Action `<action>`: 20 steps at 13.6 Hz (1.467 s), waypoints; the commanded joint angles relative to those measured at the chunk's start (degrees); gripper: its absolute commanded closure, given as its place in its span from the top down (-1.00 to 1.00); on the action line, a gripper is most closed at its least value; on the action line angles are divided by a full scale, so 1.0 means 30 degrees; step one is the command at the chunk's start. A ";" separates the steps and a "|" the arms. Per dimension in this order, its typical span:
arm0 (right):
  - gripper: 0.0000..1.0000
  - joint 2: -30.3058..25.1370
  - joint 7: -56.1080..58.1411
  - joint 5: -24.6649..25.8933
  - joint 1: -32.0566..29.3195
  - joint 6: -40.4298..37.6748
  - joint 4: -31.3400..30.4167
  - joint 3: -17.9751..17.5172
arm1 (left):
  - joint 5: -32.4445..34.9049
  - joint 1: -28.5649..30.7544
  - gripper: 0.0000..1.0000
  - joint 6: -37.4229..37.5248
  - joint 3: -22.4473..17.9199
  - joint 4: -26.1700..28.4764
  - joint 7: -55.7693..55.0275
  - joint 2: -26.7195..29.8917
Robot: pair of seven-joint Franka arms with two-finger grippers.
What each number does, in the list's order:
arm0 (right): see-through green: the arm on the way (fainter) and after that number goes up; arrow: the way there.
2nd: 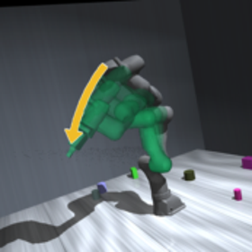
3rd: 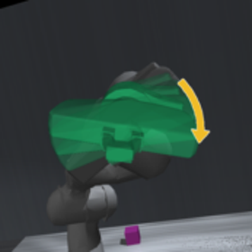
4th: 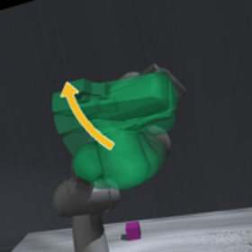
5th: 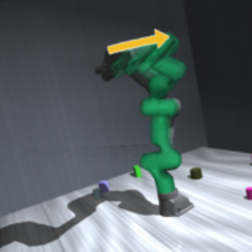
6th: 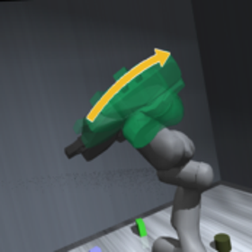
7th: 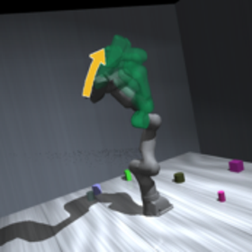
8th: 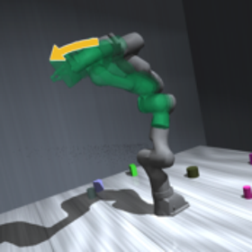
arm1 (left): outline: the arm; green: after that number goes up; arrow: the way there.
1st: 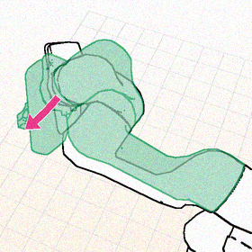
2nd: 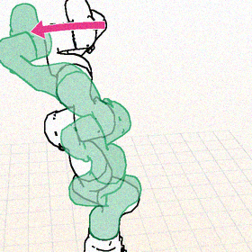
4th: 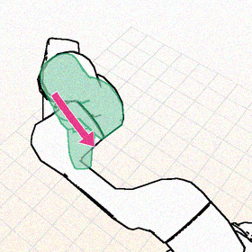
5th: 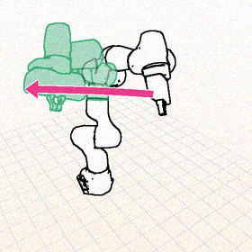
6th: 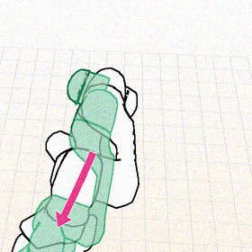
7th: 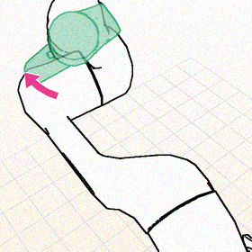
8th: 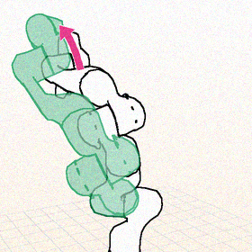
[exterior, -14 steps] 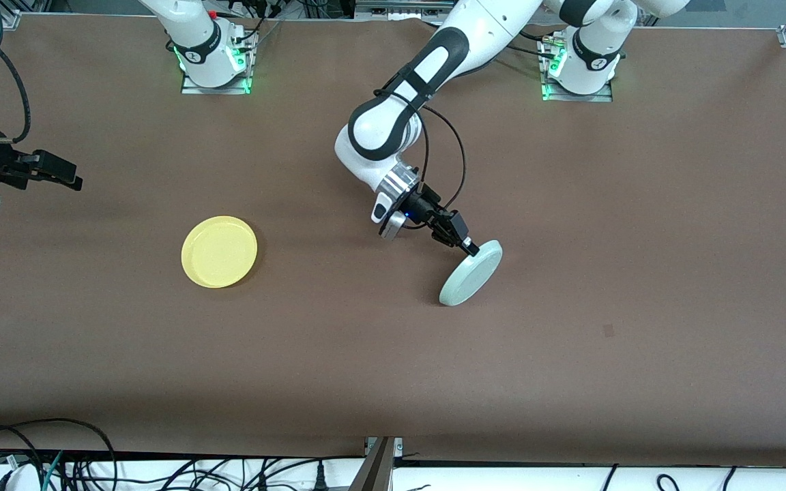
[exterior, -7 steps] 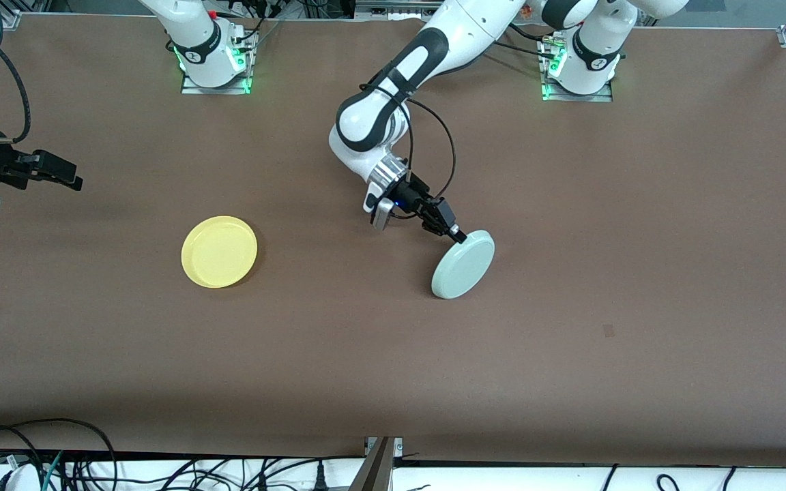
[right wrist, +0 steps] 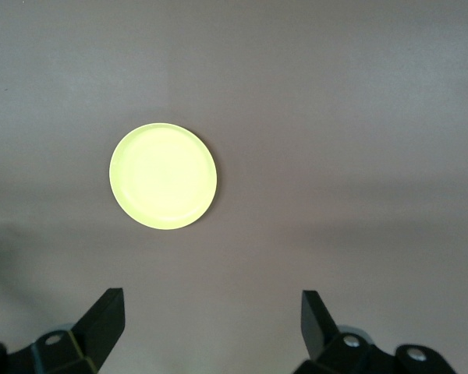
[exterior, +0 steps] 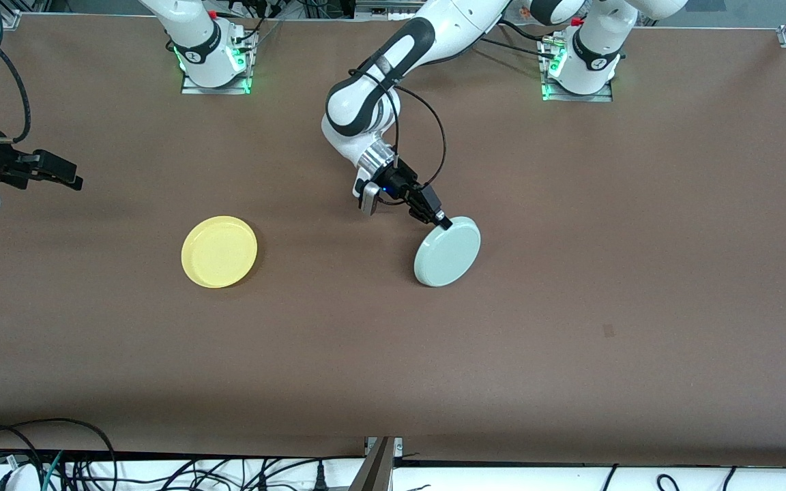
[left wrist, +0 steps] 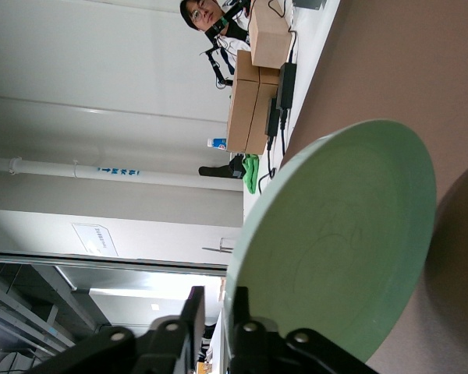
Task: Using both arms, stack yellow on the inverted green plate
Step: 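Lower the inverted green plate onto the table and release it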
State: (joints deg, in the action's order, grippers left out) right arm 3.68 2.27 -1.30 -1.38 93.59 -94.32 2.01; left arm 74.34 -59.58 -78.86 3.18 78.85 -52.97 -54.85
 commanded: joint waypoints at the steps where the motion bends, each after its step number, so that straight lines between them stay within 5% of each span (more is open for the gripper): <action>1: 1.00 -0.0084 0.0091 -0.0212 -0.0038 -0.0258 0.0093 -0.0026 | -0.0317 -0.0528 -0.50 0.0592 -0.0123 -0.0736 -0.0389 -0.0583; 2: 1.00 -0.0084 0.0092 -0.0183 -0.0038 -0.0229 0.0151 -0.0026 | -0.0346 -0.0674 -0.46 0.0622 -0.0123 -0.0794 -0.0390 -0.0583; 3: 1.00 -0.0055 0.0092 -0.0212 -0.0038 -0.0229 0.0151 -0.0026 | -0.0520 -0.0850 0.11 0.0738 -0.0094 -0.0940 -0.0448 -0.0554; 4: 1.00 -0.0054 0.0092 -0.0183 -0.0038 -0.0229 0.0180 -0.0026 | -0.1160 -0.1055 0.99 0.0652 -0.0036 -0.1115 -0.1115 -0.0495; 7: 1.00 -0.0054 0.0092 -0.0182 -0.0038 -0.0200 0.0181 -0.0026 | -0.2338 -0.1670 1.00 -0.1302 0.0667 -0.1820 -0.4593 -0.0553; 11: 1.00 0.0033 0.0092 -0.0154 -0.0096 -0.0083 0.0181 0.0033 | -0.2310 -0.1497 1.00 -0.9228 0.0552 -0.1849 -0.8615 -0.0524; 15: 1.00 -0.0084 0.0063 -0.0065 -0.0038 -0.0200 0.0181 -0.0026 | -0.2920 -0.0011 1.00 -1.4338 0.0782 -0.2463 -1.0523 -0.0292; 20: 1.00 -0.0113 -0.0054 0.0023 -0.0038 -0.0258 0.0181 -0.0026 | -1.0122 0.3741 1.00 -1.7071 0.1983 -0.4105 -0.9536 -0.0085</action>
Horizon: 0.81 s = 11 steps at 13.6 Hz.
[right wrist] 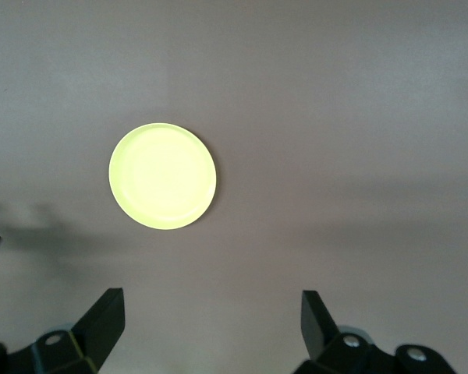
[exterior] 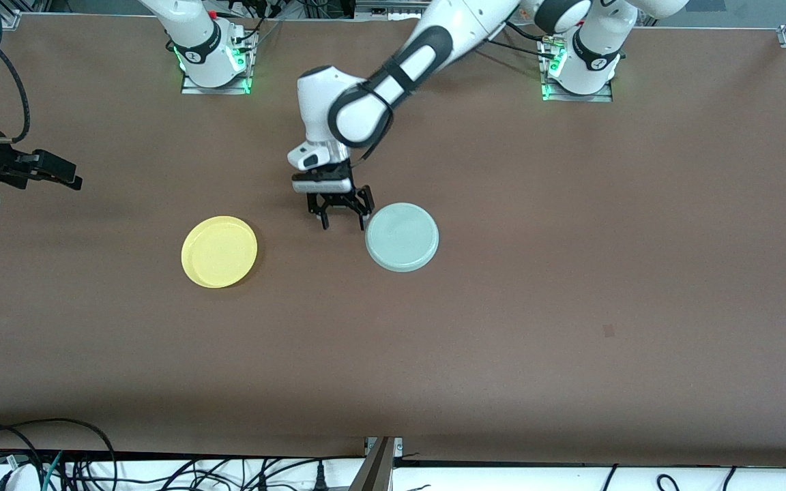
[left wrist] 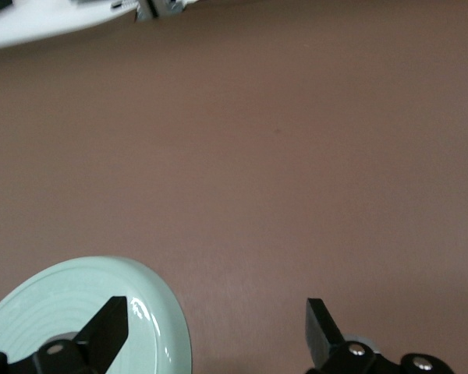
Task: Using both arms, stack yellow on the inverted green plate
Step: 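Lower the inverted green plate onto the table and release it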
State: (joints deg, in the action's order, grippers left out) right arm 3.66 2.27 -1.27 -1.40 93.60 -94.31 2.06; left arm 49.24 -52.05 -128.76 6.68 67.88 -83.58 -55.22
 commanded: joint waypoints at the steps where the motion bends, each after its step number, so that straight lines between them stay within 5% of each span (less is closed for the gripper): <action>1: 1.00 -0.0078 -0.0084 -0.0015 -0.0060 -0.0261 0.0204 -0.0044 | -0.3214 0.2077 1.00 -0.0439 0.1429 -0.0507 0.1716 0.0270; 6: 1.00 -0.0049 -0.0142 -0.0044 -0.0118 -0.0261 0.0205 0.0131 | -1.0103 0.5245 1.00 0.0813 0.2343 -0.1005 0.5384 0.2698; 11: 1.00 0.0562 -0.0114 -0.0045 -0.0178 -0.0261 0.0029 0.0132 | -1.2040 0.7178 1.00 0.4621 0.2372 -0.0976 0.7869 0.5540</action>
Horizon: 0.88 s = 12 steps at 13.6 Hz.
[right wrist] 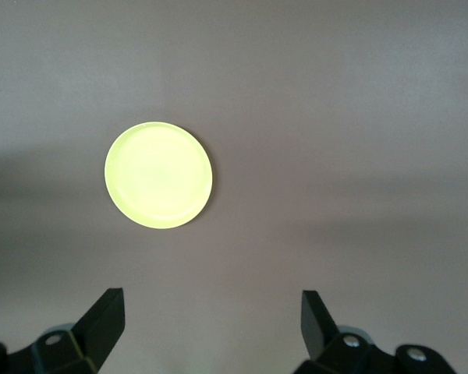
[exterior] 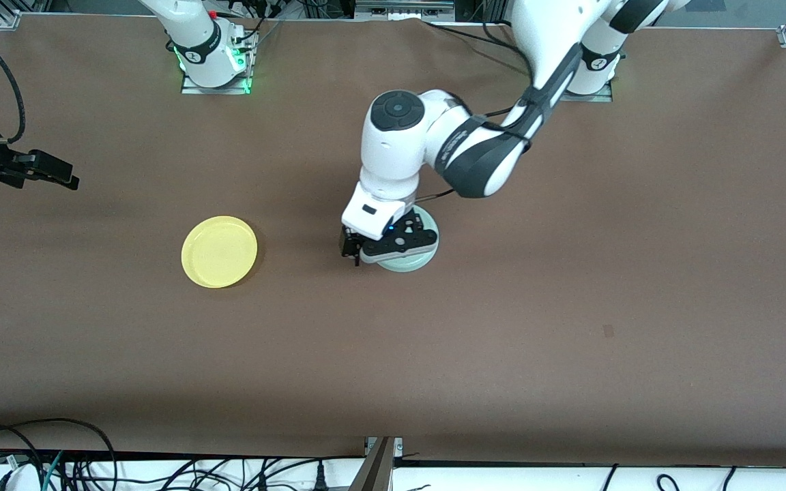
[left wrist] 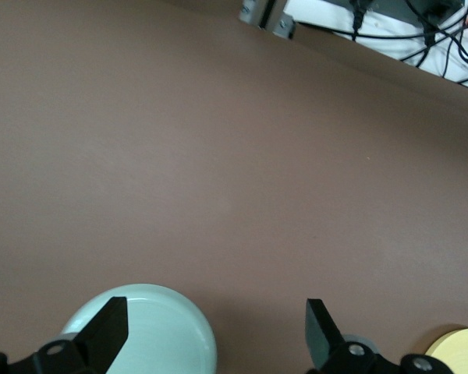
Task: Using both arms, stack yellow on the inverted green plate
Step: 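Grasp the yellow plate rim with the right gripper while the left gripper retracts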
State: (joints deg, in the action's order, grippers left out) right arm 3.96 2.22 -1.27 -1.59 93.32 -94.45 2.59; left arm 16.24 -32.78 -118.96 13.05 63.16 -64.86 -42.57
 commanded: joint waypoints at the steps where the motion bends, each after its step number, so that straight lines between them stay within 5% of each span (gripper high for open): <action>1: 1.00 0.1075 -0.0096 0.0071 -0.0055 -0.0170 0.0076 -0.0072 | -0.2411 0.1310 1.00 0.2060 0.0219 0.0538 0.2713 0.1909; 5: 1.00 0.2719 -0.0243 -0.0132 -0.0113 0.0556 -0.1382 -0.0072 | -0.5584 0.4561 1.00 0.6131 0.0074 0.0420 0.9094 0.3900; 8: 1.00 0.2577 -0.0243 -0.0482 -0.0113 0.6077 -0.5328 -0.0072 | -0.5706 0.6059 1.00 0.8504 -0.0218 0.1119 1.2875 0.5833; 12: 1.00 0.3508 -0.0243 -0.2881 -0.0113 1.4669 -1.0289 -0.0101 | -0.5676 0.8601 1.00 0.9771 -0.1393 0.5185 1.8587 0.9874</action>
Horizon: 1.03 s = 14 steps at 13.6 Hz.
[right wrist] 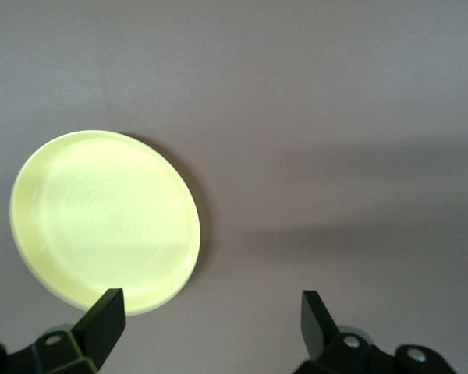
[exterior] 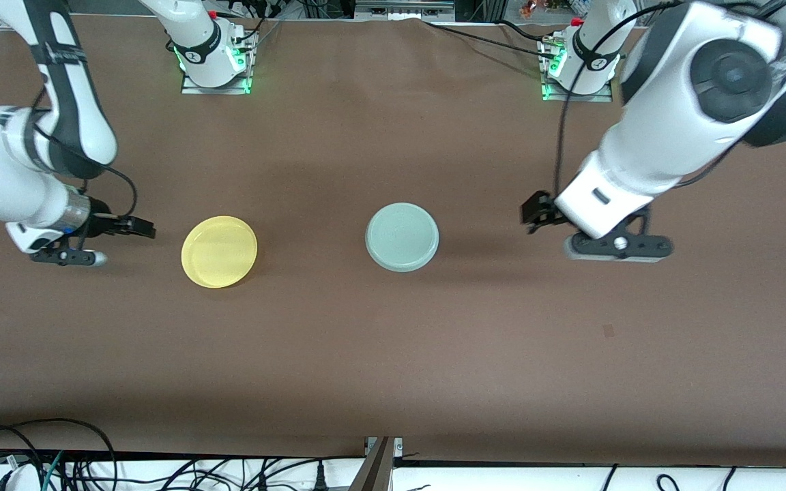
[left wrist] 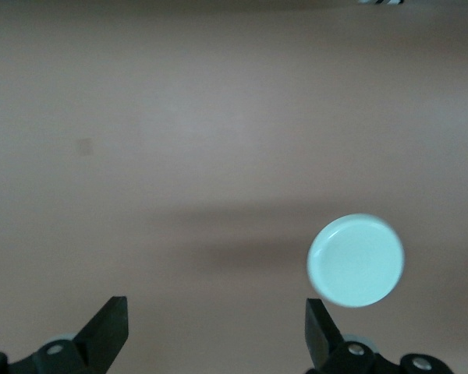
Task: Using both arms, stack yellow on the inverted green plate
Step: 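Grasp the yellow plate rim with the right gripper while the left gripper retracts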
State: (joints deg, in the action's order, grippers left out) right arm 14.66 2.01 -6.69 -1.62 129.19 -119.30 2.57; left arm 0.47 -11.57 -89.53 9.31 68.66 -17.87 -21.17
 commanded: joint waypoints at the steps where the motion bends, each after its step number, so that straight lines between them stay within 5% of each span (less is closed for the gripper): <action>1: 1.00 0.0701 -0.0172 -0.1399 -0.0077 0.3512 -0.2012 -0.0182 | -0.0421 0.2557 1.00 0.0134 -0.0174 0.4582 0.4825 0.3823; 3: 1.00 0.1612 -0.0114 -0.1753 -0.0047 0.4424 -0.2041 -0.0241 | -0.0421 0.3357 1.00 0.0107 -0.1278 0.6898 0.7266 0.5351; 5: 0.80 0.2434 0.0063 -0.1783 0.0011 0.5363 -0.2012 -0.0532 | -0.0362 0.3270 1.00 -0.0068 -0.2252 0.8600 0.7802 0.6669; 7: 0.20 0.2816 0.0092 -0.1783 0.0011 0.5774 -0.1983 -0.0623 | 0.0017 0.3270 1.00 -0.0274 -0.2400 0.9309 0.8067 0.7348; 10: -0.34 0.3315 0.0092 -0.1842 0.0011 0.6185 -0.1982 -0.0974 | 0.0107 0.3914 1.00 -0.0186 -0.2371 0.8813 0.8389 0.7233; 12: -0.98 0.3374 0.0092 -0.1842 0.0011 0.6186 -0.1982 -0.0974 | 0.0107 0.4177 1.00 0.0017 -0.2400 0.8871 0.8390 0.7437; 14: -1.00 0.3374 0.0005 -0.1842 0.0069 0.6040 -0.1837 -0.1032 | 0.0078 0.4703 1.00 0.0077 -0.2371 0.8842 0.8390 0.7525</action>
State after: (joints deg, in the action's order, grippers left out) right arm 24.61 2.01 -11.08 -1.38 147.10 -125.39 -0.05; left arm 0.46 0.90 -88.89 1.91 93.58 5.90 -0.44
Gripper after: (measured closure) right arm 0.912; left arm 0.000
